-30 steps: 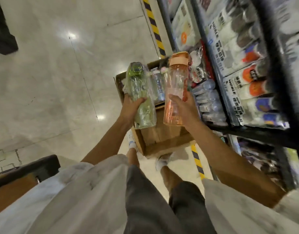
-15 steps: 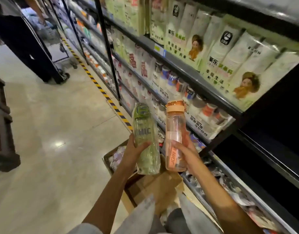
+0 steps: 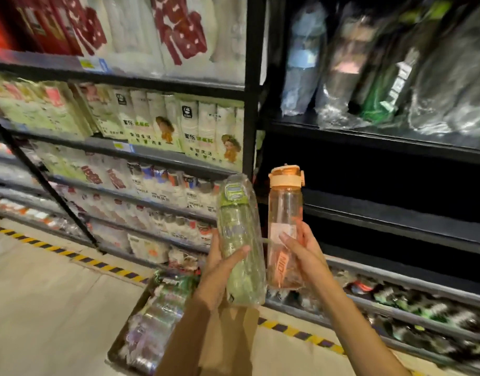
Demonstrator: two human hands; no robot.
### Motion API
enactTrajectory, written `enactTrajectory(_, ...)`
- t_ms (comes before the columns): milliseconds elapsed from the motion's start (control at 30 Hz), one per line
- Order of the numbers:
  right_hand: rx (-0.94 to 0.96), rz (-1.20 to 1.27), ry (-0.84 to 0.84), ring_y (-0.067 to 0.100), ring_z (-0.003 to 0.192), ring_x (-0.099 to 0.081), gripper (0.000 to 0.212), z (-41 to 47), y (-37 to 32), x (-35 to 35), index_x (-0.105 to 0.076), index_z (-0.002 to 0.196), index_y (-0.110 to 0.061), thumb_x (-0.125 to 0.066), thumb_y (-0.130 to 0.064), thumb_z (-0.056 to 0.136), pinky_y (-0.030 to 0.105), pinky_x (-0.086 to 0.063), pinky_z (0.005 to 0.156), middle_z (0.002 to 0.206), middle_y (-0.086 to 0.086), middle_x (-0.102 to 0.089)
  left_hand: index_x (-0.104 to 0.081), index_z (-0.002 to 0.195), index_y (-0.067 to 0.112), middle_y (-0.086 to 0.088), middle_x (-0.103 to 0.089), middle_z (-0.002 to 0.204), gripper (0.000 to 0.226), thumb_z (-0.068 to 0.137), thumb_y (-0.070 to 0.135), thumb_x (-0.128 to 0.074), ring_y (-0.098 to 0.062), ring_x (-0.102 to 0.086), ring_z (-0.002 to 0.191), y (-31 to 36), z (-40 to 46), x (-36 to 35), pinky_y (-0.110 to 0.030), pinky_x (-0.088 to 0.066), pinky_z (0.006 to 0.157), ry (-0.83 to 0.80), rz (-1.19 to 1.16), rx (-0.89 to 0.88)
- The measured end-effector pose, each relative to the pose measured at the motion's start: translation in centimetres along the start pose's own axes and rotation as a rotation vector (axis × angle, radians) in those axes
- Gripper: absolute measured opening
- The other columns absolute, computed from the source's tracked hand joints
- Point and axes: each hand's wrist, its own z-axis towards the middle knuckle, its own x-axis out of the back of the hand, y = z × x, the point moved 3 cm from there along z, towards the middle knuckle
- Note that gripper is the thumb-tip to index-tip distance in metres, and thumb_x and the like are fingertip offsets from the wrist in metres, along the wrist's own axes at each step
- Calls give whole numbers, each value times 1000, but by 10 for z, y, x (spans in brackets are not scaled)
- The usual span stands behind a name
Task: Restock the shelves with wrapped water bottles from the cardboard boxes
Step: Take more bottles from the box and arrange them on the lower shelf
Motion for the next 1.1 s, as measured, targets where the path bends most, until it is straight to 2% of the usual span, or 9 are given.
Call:
enactTrajectory(100,52,55,94,27,106,-73,67,-26,-20,52,-53,144,-24,-77,-26,81,47,-58,93,121,7,-74,-32,154,53,13,-50,154,99,75,46,-92,-14,-55,136,0,0,-53,-50,-48,112,-109,32,-8)
enactTrajectory(167,88,76,149,27,103,-72,64,-46,-34,85,-55,141,-25,-81,-25,82,48,-58,94,118,8,-74,-43,148,43,8,-62,142,83,80,34,-89,-12,-65,124,0,-1,-93,-45,-54,105,-154,51,-33)
enactTrajectory(233,128,69,208,28,106,-71,65,-67,-46,121,-55,142,-25,-84,-27,84,48,-57,96,117,6,-74,-51,131,47,6,-69,131,64,82,27,-87,-10,-70,114,2,-9,-137,-38,-57,95,-209,70,-67)
enactTrajectory(367,198,46,296,29,107,-72,65,-115,-68,198,-56,141,-29,-79,-35,81,47,-58,94,116,5,-75,-50,137,42,6,-69,130,78,70,45,-89,-14,-69,117,-1,-34,-228,-43,-57,98,-342,113,-106)
enactTrajectory(533,225,29,381,23,111,-71,75,-174,-91,300,-57,139,-38,-85,-51,71,46,-56,97,122,-1,-73,-51,140,36,6,-72,125,77,72,44,-87,-19,-71,115,-21,-68,-343,-54,-56,100,-444,158,-160)
enactTrajectory(733,245,19,434,27,117,-70,73,-223,-114,407,-58,136,-38,-87,-49,69,52,-56,100,129,2,-70,-50,140,31,1,-71,128,74,76,37,-86,-19,-71,115,-43,-100,-459,-51,-58,98,-502,157,-190)
enactTrajectory(867,258,40,452,26,117,-70,76,-234,-128,455,-58,137,-35,-87,-48,68,54,-55,102,130,2,-70,-49,142,35,6,-70,130,80,73,44,-87,-16,-68,119,-45,-105,-510,-52,-54,104,-503,181,-222)
enactTrajectory(1033,305,47,454,24,109,-73,68,-230,-155,499,-55,139,-32,-83,-34,78,44,-60,89,122,-2,-74,-45,145,37,9,-66,135,85,73,47,-87,-14,-65,124,-27,-90,-568,-51,-51,108,-498,215,-298)
enactTrajectory(1100,324,61,447,26,107,-73,66,-222,-166,517,-55,140,-31,-82,-29,80,46,-61,88,120,-2,-74,-44,146,35,9,-66,134,83,75,43,-87,-12,-65,123,-16,-78,-591,-49,-52,107,-475,214,-340)
